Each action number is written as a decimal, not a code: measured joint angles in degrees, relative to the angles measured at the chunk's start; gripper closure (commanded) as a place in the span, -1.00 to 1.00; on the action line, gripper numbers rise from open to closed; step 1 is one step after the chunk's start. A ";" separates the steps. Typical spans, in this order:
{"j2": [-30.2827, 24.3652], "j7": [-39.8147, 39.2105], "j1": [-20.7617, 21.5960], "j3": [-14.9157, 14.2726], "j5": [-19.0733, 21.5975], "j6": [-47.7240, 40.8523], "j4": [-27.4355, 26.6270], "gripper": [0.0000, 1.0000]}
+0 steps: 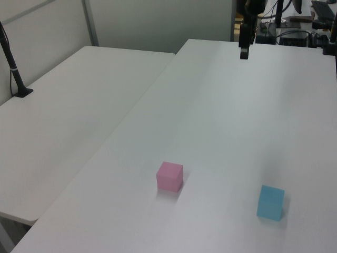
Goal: Put blue cube on pink cube
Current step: 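Move the open gripper over the light blue cube and lower it, then close the gripper on the light blue cube and lift it, then carry the light blue cube over the pink cube and lower it, then set the light blue cube onto the pink cube and open the gripper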
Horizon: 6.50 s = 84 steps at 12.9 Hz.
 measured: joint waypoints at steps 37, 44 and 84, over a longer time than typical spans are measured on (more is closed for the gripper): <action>10.15 28.86 26.54 -0.57 5.07 40.70 -32.03 0.74; 7.89 26.97 27.20 -0.54 4.92 33.56 -28.16 0.75; 38.73 13.23 14.49 -3.00 2.79 28.80 21.42 0.50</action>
